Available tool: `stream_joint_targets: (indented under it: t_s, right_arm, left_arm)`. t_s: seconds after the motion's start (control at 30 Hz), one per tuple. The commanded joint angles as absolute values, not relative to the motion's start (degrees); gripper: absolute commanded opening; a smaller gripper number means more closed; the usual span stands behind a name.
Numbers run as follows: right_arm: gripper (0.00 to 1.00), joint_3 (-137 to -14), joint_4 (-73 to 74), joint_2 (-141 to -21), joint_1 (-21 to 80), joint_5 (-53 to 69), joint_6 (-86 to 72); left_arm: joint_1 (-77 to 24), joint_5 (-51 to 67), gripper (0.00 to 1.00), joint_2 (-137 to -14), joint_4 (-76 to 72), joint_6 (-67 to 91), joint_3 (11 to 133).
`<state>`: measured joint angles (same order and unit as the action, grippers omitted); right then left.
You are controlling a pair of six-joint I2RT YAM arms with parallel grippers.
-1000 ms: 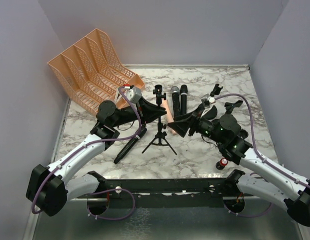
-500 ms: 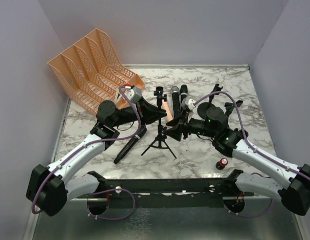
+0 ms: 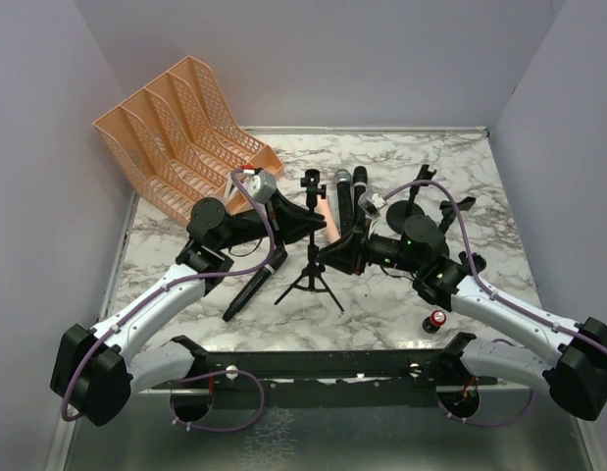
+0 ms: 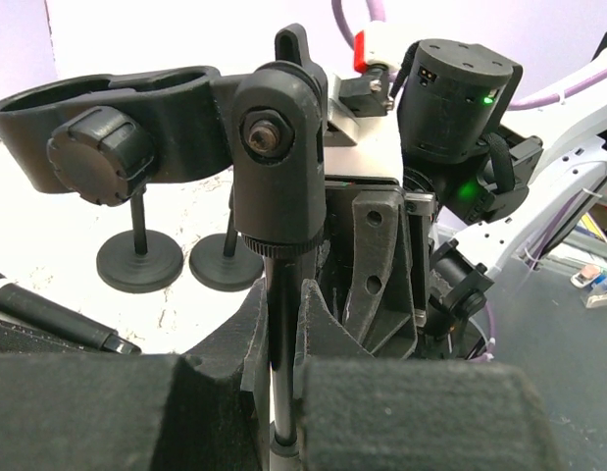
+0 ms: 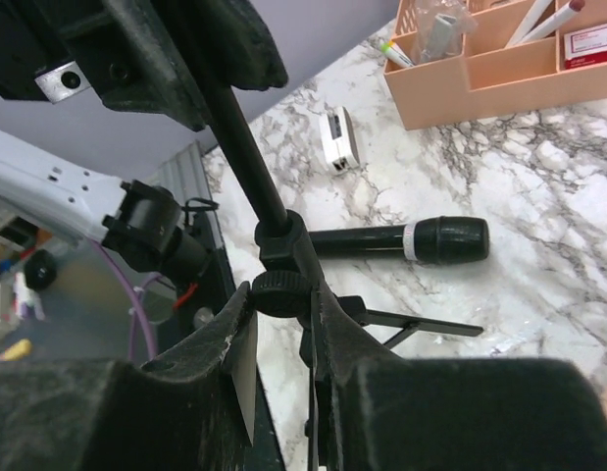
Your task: Attach the microphones to the stand
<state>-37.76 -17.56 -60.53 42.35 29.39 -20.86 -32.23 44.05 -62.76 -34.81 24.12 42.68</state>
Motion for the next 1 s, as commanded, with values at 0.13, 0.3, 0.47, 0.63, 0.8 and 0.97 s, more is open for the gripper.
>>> stream_joint_targets:
  t_s: [0.13,0.3,0.47,0.63,0.8,0.97]
  right_arm:
    - [0.01,-37.15,-23.02,-59.56,42.18,15.95,-53.61]
    - [0.01,-38.37,-21.42,-60.60,41.78,13.36,-66.84]
    - [0.08,-40.34,-17.14,-60.67,41.75,12.66,-70.74]
    - [0.59,-39.76,-14.59,-58.86,41.75,11.30,-57.82]
    - [0.69,-35.29,-24.72,-58.77,41.75,19.43,-41.70]
    - [0.66,-34.64,-24.46,-57.52,41.75,27.44,-24.24]
  left_arm:
    - [-32.53,41.75,0.00,-59.90,-38.83,21.44,41.20]
    - [-33.00,41.38,0.00,-59.82,-39.10,20.28,40.58]
    - [-33.04,39.84,0.00,-59.85,-39.20,20.62,40.28]
    - [-33.05,38.85,0.00,-59.70,-39.20,21.73,40.12]
    - [-33.05,38.76,0.00,-59.85,-39.20,22.32,40.25]
    - [-33.04,39.88,0.00,-60.06,-39.19,23.23,40.70]
